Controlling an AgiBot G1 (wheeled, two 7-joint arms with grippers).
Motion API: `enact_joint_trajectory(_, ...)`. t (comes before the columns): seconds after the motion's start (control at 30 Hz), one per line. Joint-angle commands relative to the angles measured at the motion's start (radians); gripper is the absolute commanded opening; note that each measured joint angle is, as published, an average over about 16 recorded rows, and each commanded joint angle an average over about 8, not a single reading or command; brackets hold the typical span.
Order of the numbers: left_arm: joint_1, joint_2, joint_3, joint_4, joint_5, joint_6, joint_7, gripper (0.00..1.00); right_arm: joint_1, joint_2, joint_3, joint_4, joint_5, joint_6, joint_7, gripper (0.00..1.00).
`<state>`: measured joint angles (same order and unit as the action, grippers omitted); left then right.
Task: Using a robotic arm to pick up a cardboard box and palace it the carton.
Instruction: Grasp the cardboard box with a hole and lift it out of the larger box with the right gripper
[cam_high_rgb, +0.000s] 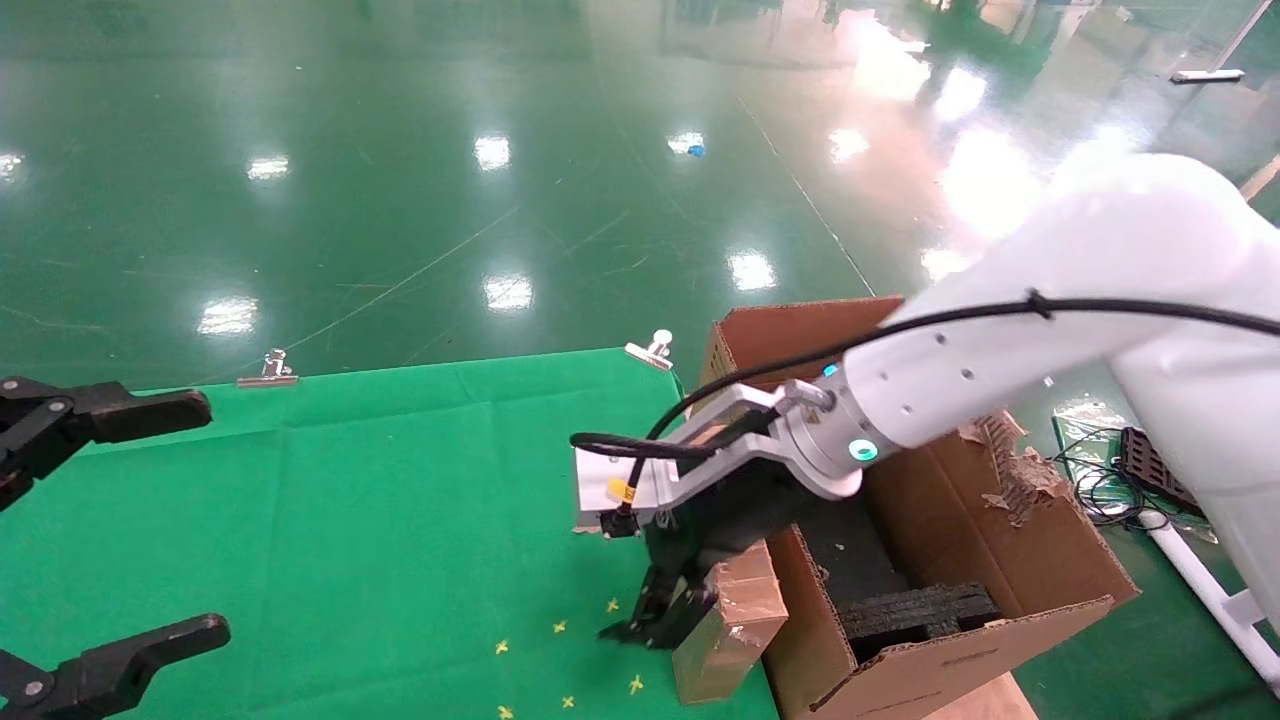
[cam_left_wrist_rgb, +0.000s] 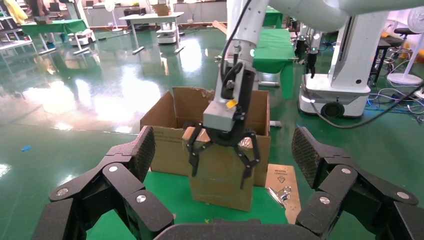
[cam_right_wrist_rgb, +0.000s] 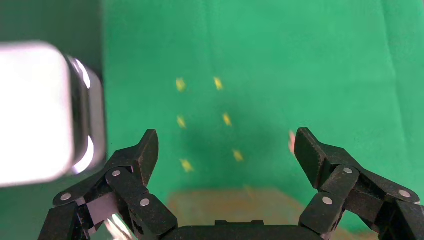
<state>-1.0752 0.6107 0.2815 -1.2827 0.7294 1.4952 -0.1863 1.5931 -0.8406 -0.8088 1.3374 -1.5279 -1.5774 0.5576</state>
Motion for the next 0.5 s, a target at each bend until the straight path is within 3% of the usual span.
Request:
enact_joint_trajectory(0.03, 0.000, 0.000, 0.000, 0.000, 0.000, 0.000, 0.000, 1.00, 0.052, -0.023, -0.051, -0.001, -0.054, -0.007, 0.033, 1.00)
enact_joint_trajectory(0.3, 0.000, 0.000, 0.001, 0.000, -0.001, 0.000, 0.000, 1.00, 0.313, -0.003, -0.281, -0.003, -0.016, -0.018, 0.127, 1.00)
enact_joint_trajectory(0.5, 0.000, 0.000, 0.001, 0.000, -0.001, -0.001, 0.001, 1.00, 0.450, 0.004, -0.487, 0.002, -0.008, -0.011, 0.160, 1.00)
